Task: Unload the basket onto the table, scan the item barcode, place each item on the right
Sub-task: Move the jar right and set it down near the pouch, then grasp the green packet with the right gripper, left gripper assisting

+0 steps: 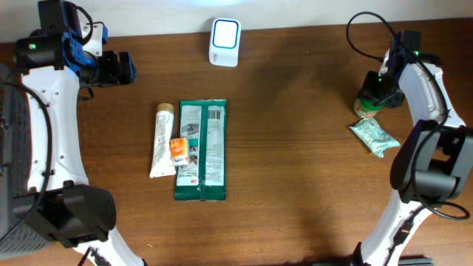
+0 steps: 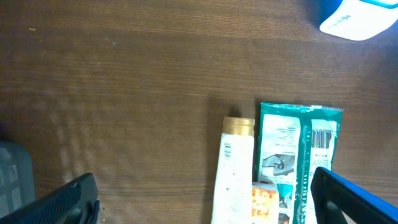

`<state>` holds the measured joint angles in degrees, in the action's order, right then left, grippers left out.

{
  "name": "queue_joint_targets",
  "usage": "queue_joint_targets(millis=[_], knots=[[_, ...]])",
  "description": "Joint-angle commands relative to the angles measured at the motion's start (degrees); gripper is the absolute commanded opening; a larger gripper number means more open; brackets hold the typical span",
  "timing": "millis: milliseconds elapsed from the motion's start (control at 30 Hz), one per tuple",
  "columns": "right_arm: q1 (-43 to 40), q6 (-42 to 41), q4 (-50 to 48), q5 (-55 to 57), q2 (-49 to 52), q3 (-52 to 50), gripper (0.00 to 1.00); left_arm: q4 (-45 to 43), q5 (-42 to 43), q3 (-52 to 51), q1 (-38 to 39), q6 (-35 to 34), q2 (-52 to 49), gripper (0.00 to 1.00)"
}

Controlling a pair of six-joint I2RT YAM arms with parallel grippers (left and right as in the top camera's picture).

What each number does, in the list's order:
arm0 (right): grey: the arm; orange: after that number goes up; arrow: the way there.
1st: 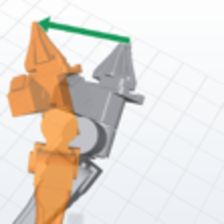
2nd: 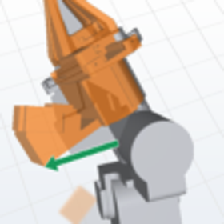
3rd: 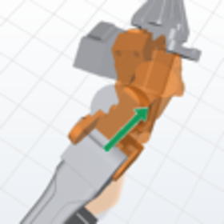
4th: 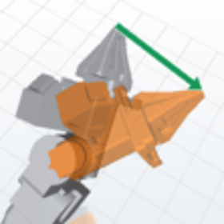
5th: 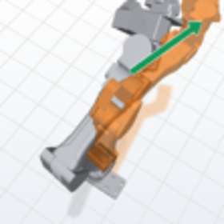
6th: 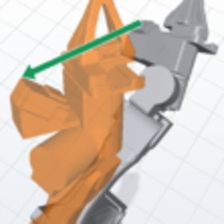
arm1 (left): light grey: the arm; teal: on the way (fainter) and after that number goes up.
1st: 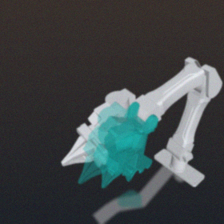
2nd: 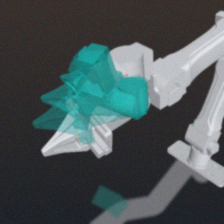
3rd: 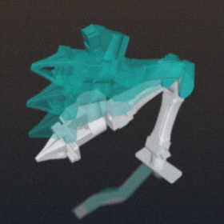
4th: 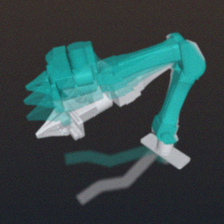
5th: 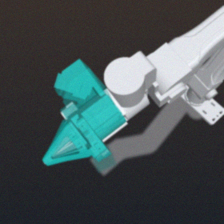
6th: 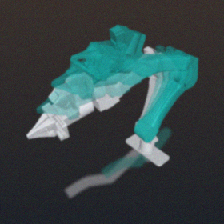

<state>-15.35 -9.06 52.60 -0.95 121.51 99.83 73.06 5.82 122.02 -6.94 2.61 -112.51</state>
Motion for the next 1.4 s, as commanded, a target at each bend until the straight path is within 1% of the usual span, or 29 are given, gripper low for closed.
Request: queue_joint_targets(millis=[0, 67, 200, 267, 300, 333, 400, 433, 500, 533, 600, 667, 767, 833, 900, 967, 1000, 1033, 1100, 1133, 1167, 1200, 1267, 1367], knots=[[-0.4, -0.4, -1.9, -4.8, 0.7, 0.1, 0.43, -0.1, 0.4, 0.1, -0.4, 0.7, -0.3, 0.99], [-0.2, -0.5, -2.7, -6.1, 0.7, 0.1, 0.43, -0.1, 0.4, 0.1, -0.4, 0.7, -0.3, 0.99], [0.4, -0.3, -2.4, -4.6, 0.7, -0.2, 0.43, -0.1, 0.4, 0.1, -0.4, 0.7, -0.3, 0.99], [0.4, -0.2, -1.6, -2.9, 0.7, -0.2, 0.62, -0.1, 0.4, 0.1, -0.4, 0.7, -0.3, 0.99], [0.4, -0.2, -1.2, -3.0, 0.7, -0.2, 0.82, -0.1, 0.4, 0.1, -0.4, 0.7, -0.3, 0.99], [0.4, -0.3, 0.0, -4.0, 0.7, 0.5, 1.00, -0.1, 0.4, 0.1, -0.4, 0.7, -0.3, 0.99], [0.4, -0.3, 4.6, -4.9, 0.4, 3.9, 0.98, -0.1, 0.4, 0.1, -0.4, 0.7, -0.3, 0.99], [0.4, -0.2, 9.1, -4.9, -0.1, 8.1, 0.98, -0.1, 0.4, 0.1, -0.4, 0.7, -0.3, 0.99], [0.7, -0.3, 14.0, -5.2, -1.3, 13.6, 0.98, -0.1, 0.4, 0.1, -0.4, 0.7, -0.3, 0.99], [1.7, -0.3, 18.2, -6.7, -2.5, 18.3, 0.98, -0.1, 0.4, 0.1, -0.4, 0.7, -0.3, 0.99], [4.5, -0.2, 23.6, -11.1, -2.9, 23.5, 0.98, -0.1, 0.4, 0.1, -0.4, 0.7, -0.3, 0.99], [9.1, -0.3, 26.3, -17.1, -2.8, 23.6, 0.98, -0.1, 0.4, 0.1, -0.4, 0.7, -0.3, 0.99], [18.1, -0.3, 25.5, -18.0, -2.4, 18.8, 0.98, -0.1, 0.4, 0.1, -0.4, 0.7, -0.3, 0.99], [23.4, -2.7, 22.4, -18.4, -2.1, 14.4, 0.99, -0.1, 0.4, 0.1, -0.4, 0.7, -0.3, 0.99], [29.2, -7.6, 13.7, -19.3, -2.1, 5.5, 0.95, -0.1, 0.4, 0.1, -0.4, 0.7, -0.3, 0.99], [32.7, -10.2, 5.2, -23.6, -2.1, -1.9, 0.89, -0.3, 0.9, 0.1, -0.4, 0.7, -0.3, 0.99], [34.6, -11.7, -1.4, -26.4, -2.1, -6.7, 0.88, -0.4, 2.1, 0.1, -0.4, 0.7, -0.3, 0.99], [35.3, -12.6, -4.8, -28.0, -2.1, -8.8, 0.88, -1.2, 4.0, 0.1, -0.4, 0.7, -0.3, 0.99], [37.2, -14.3, -13.5, -30.2, -2.1, -14.1, 0.85, -3.0, 11.0, 0.1, -0.4, 0.7, -0.3, 0.99], [37.2, -15.3, -15.0, -30.4, -2.1, -15.1, 0.85, -3.0, 11.4, 0.0, -0.4, 0.7, -0.3, 0.50], [37.1, -15.3, -15.2, -30.3, -2.1, -15.1, 0.85, -2.6, 12.3, -0.3, -0.3, 0.7, -0.4, 0.09], [37.0, -15.3, -15.4, -30.3, -2.1, -15.1, 0.85, -2.4, 13.4, -1.2, 0.0, 0.7, -0.8, 0.00], [36.9, -15.3, -15.9, -30.3, -2.1, -15.1, 0.85, -2.5, 14.6, -5.7, 2.3, -0.7, -1.8, 0.00], [35.6, -15.3, -15.8, -30.4, -2.1, -15.1, 0.85, -3.9, 14.6, -13.2, 7.0, -0.6, -5.0, 0.00]])
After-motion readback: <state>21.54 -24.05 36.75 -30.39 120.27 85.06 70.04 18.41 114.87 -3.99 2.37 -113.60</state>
